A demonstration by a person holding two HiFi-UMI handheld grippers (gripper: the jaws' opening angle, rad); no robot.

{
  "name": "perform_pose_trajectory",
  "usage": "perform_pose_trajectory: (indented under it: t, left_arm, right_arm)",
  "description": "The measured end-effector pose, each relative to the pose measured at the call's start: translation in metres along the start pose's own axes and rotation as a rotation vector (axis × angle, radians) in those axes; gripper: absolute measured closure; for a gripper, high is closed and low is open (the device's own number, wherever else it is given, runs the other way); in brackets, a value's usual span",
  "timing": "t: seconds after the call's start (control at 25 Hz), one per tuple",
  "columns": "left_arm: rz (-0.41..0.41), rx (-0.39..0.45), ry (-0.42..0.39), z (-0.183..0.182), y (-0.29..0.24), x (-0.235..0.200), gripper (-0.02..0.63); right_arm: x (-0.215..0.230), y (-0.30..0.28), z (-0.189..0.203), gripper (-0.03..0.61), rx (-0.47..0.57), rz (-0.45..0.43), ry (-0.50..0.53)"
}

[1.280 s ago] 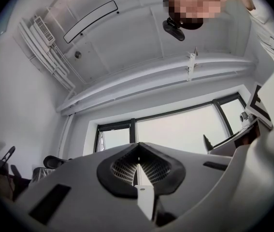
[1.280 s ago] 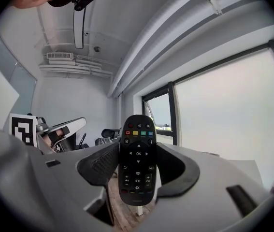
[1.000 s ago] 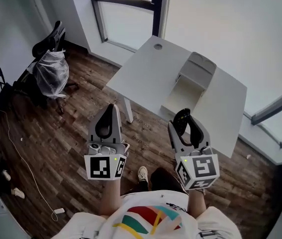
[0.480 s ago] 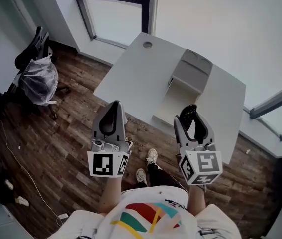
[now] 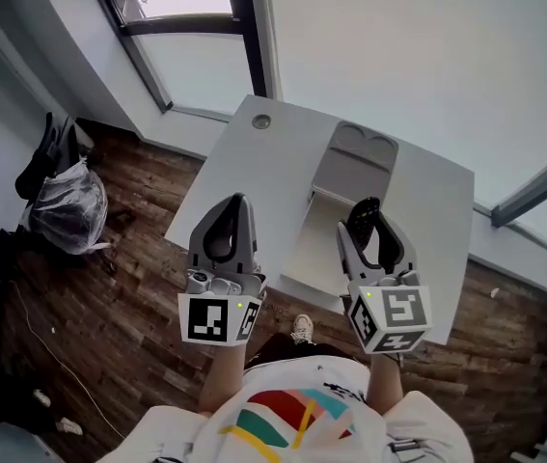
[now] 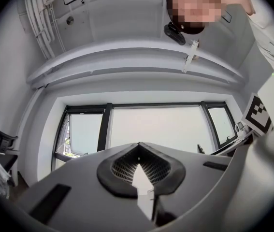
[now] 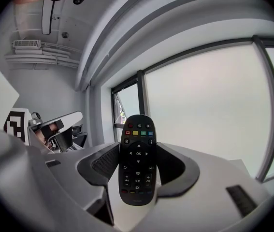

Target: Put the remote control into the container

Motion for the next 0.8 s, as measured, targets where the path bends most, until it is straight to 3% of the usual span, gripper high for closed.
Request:
perform_pose_trajectory:
  t: [0.32, 0.56, 0.8]
  left_arm:
    - [0.113, -0.029, 0.046, 0.027, -0.058, 0.004, 0.606]
    - [0.246, -0.062, 0.065, 0.047, -0.102, 0.01, 0.606]
    - [0.316, -0.097, 0.078, 0.068, -0.125, 0.008, 0.606]
  right_arm:
    - [0.021, -0.017, 0.002, 0.336, -0.033, 0.084, -0.04]
    - [0.031, -0.026, 0.004, 0.337, -0.051, 0.208, -0.082]
    - [0.034, -0.04, 0.017, 0.336, -0.092, 0.279, -0.124]
Point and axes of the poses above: the fingertips, and each gripper's own axes: y backward along the fingers, x to its right, z out of its underside, the point moved 3 cm from there along y, backward along the fingers, and after that the axes turned 3 degrees about -x, right-handed, at the moved point
